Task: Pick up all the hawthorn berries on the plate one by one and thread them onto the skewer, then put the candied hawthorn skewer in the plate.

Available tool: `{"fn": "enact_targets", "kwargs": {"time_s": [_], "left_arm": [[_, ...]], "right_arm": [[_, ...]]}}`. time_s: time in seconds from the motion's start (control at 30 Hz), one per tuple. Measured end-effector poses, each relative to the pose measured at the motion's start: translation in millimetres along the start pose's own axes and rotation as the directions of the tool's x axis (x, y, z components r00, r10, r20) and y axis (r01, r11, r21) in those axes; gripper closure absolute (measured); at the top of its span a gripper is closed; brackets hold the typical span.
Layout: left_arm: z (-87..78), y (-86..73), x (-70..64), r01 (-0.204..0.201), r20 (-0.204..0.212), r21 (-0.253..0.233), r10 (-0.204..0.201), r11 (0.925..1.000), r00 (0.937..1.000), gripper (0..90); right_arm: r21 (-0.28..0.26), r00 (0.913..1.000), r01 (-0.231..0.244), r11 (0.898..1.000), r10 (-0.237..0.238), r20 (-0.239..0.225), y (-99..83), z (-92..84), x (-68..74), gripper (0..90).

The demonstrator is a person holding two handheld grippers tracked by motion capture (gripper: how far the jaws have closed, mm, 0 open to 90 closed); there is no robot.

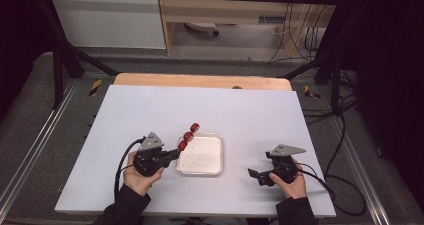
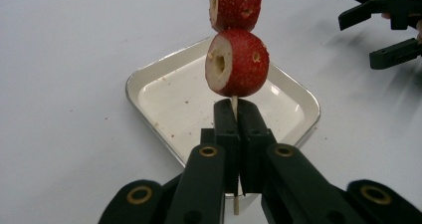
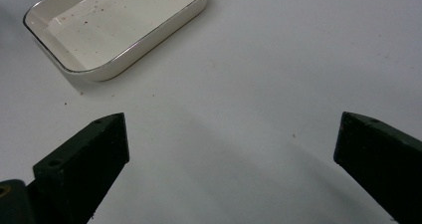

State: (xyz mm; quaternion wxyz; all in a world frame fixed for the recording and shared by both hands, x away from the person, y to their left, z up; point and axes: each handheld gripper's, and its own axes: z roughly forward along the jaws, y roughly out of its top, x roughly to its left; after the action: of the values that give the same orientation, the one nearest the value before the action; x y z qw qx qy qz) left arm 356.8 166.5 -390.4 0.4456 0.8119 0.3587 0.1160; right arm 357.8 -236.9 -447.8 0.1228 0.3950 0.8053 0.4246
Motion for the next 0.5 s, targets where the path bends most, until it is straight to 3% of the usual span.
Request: {"fn": "enact_targets", "kwargs": {"time_s": [0.23,0.5], "left_arm": [[18.5,11.3,-2.4,-0.013,0.006,0.062,0.012,0.998,0.9999,88.5],[41.2,13.3,-3.4,-0.024,-0.01,0.142,0.025,0.9896,0.9996,88.5]], "right_arm": [[0.009,0.9999,-0.006,1.0,0.006,-0.01,-2.9,-3.2,-2.2,1.1],[0.002,0.9998,-0.014,1.0,0.014,-0.016,-4.1,-5.3,-2.5,1.1]]}}
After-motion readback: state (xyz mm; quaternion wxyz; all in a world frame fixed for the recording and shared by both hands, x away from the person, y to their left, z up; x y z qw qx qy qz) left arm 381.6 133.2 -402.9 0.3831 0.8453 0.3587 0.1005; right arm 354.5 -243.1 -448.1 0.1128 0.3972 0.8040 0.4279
